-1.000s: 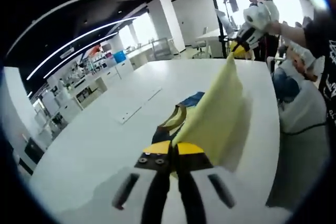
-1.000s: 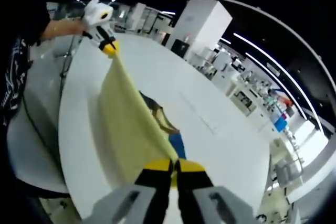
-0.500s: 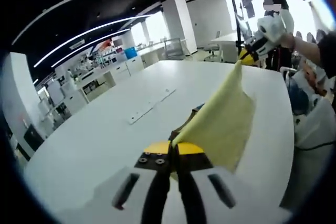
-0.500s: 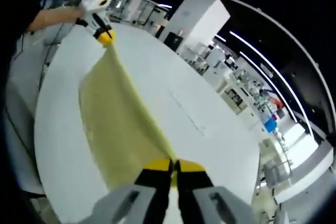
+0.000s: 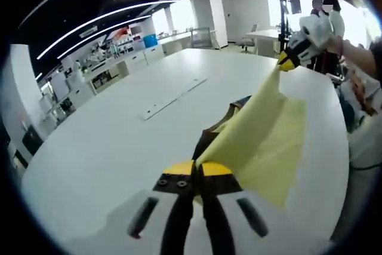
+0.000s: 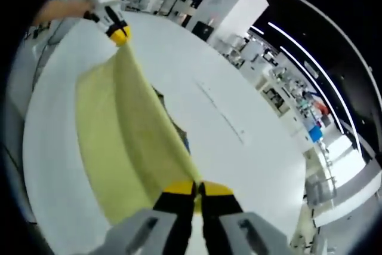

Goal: Fold the garment on the visible template until the final outline fits inside the template.

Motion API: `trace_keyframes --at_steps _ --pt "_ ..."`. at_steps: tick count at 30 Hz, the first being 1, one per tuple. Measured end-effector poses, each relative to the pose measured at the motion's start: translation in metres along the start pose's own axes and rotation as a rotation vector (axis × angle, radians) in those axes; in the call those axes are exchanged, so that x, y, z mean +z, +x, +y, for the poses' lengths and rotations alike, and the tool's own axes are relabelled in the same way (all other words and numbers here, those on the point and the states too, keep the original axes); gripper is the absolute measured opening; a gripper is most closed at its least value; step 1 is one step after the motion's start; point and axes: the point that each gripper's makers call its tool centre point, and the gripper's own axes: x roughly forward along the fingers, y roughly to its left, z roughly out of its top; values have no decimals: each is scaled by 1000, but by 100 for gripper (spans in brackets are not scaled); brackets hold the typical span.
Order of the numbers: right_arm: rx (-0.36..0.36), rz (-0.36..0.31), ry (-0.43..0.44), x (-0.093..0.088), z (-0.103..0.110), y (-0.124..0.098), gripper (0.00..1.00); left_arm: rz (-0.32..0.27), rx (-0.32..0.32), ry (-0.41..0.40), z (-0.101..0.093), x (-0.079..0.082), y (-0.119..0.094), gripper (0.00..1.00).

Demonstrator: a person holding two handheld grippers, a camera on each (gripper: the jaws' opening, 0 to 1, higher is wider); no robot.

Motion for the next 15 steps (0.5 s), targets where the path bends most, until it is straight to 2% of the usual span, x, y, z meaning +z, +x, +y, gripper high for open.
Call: trace_keyframes --at_steps 11,13,15 --pt "16 21 39 -5 -7 46 0 65 -7 -45 12 -31 38 0" --pt "24 28 55 -7 -6 55 0 100 34 -34 22 -41 44 1" --pt "34 30 76 -8 -3 63 0 100 30 -36 22 -45 50 1"
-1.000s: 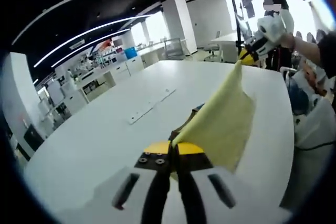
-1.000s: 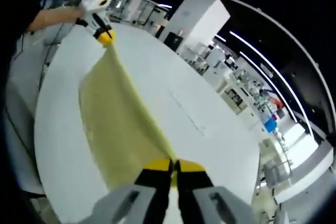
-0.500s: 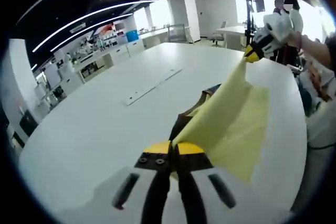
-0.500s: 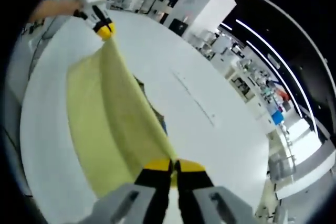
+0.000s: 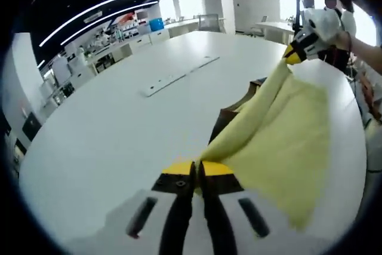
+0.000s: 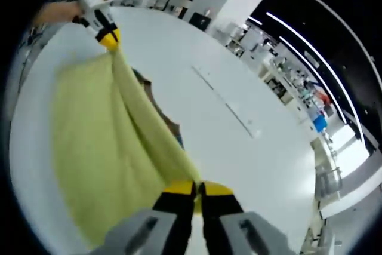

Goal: Fold the garment on the visible template until the final outline fits inside the template.

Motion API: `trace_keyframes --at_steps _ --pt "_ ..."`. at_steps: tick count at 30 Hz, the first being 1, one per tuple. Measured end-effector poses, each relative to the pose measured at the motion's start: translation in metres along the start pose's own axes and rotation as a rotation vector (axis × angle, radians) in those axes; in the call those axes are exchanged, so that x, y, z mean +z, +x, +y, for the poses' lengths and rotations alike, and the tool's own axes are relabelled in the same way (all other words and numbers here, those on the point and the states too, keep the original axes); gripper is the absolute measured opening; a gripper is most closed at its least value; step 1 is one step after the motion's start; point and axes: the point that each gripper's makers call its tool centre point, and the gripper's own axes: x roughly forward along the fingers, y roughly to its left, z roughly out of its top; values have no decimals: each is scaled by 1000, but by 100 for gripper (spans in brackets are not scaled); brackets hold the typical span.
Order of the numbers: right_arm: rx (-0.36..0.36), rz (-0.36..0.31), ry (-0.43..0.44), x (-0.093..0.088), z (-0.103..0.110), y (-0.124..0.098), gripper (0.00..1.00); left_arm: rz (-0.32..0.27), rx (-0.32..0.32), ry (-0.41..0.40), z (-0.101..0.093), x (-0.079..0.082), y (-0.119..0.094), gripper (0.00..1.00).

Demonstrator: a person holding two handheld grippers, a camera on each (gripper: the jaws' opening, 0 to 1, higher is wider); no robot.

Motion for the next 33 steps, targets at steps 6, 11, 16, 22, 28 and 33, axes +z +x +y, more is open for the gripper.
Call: trace_keyframes --at_steps 6,11,16,22,28,33 --pt "-10 26 52 -7 -3 23 1 2 -2 -22 7 -6 8 1" --pt "-2 27 101 -11 -2 28 3 -9 20 -42 19 -8 10 0" --pt "14 -67 268 1 -7 18 12 -68 18 -10 24 -2 -5 2" --pt "45 -67 189 -2 -2 10 23 -52 -50 89 5 -8 -13 14" --pt "47 -58 146 -8 0 10 27 -34 -69 186 3 -15 -15 16" --pt "20 -47 140 -12 -6 21 28 -9 -51 218 7 -22 -5 15"
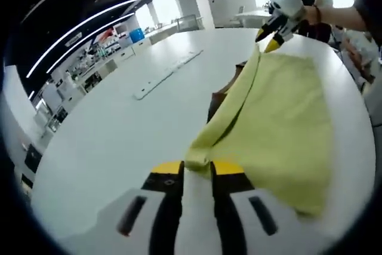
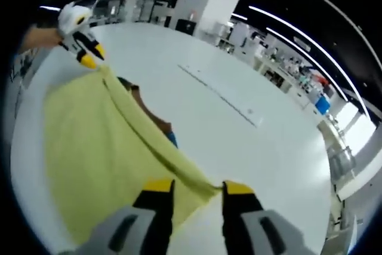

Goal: Fold the garment on the visible template until the final outline fits inside the template.

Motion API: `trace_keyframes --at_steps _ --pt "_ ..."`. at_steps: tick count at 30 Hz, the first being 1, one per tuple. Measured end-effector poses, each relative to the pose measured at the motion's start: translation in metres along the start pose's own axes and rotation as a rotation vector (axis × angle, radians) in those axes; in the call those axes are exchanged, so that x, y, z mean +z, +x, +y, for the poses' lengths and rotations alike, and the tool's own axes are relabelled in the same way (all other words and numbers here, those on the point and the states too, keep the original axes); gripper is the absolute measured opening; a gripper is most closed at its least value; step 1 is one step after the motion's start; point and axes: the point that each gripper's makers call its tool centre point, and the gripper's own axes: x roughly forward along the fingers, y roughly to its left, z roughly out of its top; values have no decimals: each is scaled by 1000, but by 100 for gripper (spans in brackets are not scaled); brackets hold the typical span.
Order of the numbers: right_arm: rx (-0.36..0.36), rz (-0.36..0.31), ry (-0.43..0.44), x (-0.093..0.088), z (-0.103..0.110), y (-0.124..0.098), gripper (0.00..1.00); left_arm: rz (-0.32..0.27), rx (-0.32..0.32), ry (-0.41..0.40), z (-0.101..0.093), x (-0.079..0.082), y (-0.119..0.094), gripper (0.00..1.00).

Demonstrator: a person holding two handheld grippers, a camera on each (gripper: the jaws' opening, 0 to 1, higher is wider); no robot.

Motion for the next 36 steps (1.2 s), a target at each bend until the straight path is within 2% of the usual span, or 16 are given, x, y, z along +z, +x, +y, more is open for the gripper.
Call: trace_keyframes --at_steps 2,5,6,8,10,11,13,15,19,20,22,25,27,29,33,36 --pt "-4 8 0 -2 -1 4 28 30 24 42 3 -6 5 15" --pt "-33 25 23 -8 -5 12 29 37 40 33 11 -14 15 13" --pt "-52 21 36 -7 -7 13 30 29 65 23 15 -13 15 11" --pt "-72 14 50 -5 -9 15 30 18 72 0 18 -12 16 10" --pt "-98 -1 91 -3 -14 19 30 0 113 -47 29 -12 21 11" --pt "-109 -5 129 -3 -15 21 30 4 144 -101 35 -13 21 11" --pt "-128 -4 184 -4 -21 26 30 -21 160 -193 37 -11 20 11" --pt "-135 -10 243 -6 -23 24 30 -34 175 -217 43 -11 19 14" --pt "-133 -28 288 -3 -24 16 33 -18 191 -257 43 -12 12 17" --pt "-127 -36 305 -2 -24 15 35 -11 190 -268 42 -13 9 19" --pt "-92 -46 370 -1 -22 14 43 -40 200 -299 43 -12 3 27" --pt "-40 -73 453 7 -14 4 52 -80 180 -384 36 -9 -6 36" --pt "-26 -89 463 10 -11 -3 54 -117 153 -426 29 -4 -13 39" --pt "-9 -94 475 11 -4 -10 60 -150 122 -468 19 0 -21 43" --pt "32 -104 492 11 11 -24 69 -182 57 -595 3 -4 -30 51" --pt "55 -107 496 9 20 -29 76 -197 50 -615 0 -8 -39 55"
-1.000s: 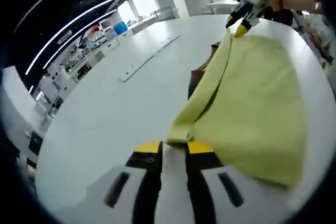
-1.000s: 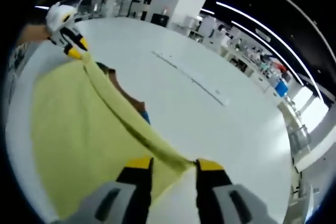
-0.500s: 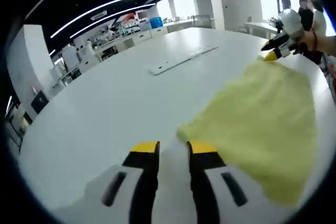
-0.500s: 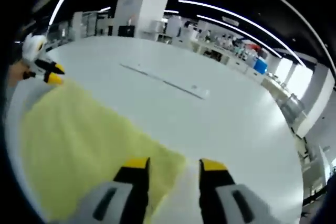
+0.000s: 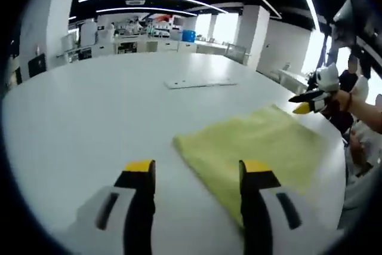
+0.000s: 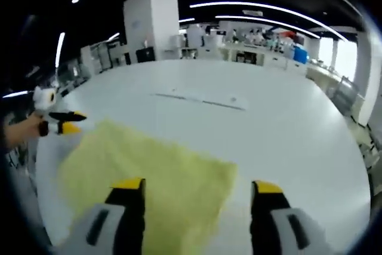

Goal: Fold the garment on the visible template until the final outline fits inside the template.

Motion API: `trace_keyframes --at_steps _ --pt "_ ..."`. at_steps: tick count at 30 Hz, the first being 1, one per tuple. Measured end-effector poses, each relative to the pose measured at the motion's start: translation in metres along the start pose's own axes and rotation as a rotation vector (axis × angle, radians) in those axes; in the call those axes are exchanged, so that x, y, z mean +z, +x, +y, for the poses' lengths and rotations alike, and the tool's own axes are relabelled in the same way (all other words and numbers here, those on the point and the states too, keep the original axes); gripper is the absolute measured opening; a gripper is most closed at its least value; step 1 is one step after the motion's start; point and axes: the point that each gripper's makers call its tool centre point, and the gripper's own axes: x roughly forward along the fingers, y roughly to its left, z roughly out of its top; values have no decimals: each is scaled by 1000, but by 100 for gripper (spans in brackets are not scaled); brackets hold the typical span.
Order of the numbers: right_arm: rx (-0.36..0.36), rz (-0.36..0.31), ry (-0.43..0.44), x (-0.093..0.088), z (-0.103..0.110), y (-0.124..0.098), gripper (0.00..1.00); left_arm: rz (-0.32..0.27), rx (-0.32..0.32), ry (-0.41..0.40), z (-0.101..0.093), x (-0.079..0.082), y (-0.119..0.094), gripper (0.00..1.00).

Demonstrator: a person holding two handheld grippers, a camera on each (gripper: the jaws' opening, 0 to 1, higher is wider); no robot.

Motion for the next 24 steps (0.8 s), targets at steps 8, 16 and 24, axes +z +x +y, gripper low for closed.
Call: trace_keyframes --at_steps 8,16,24 --pt "54 2 31 -25 18 -24 93 35 -31 -5 -22 -21 -20 65" --pt "109 25 24 -47 26 -42 100 44 -87 -15 -50 -39 -36 72" --pt "139 22 43 -63 37 -59 98 59 -119 -15 -68 -55 -49 69"
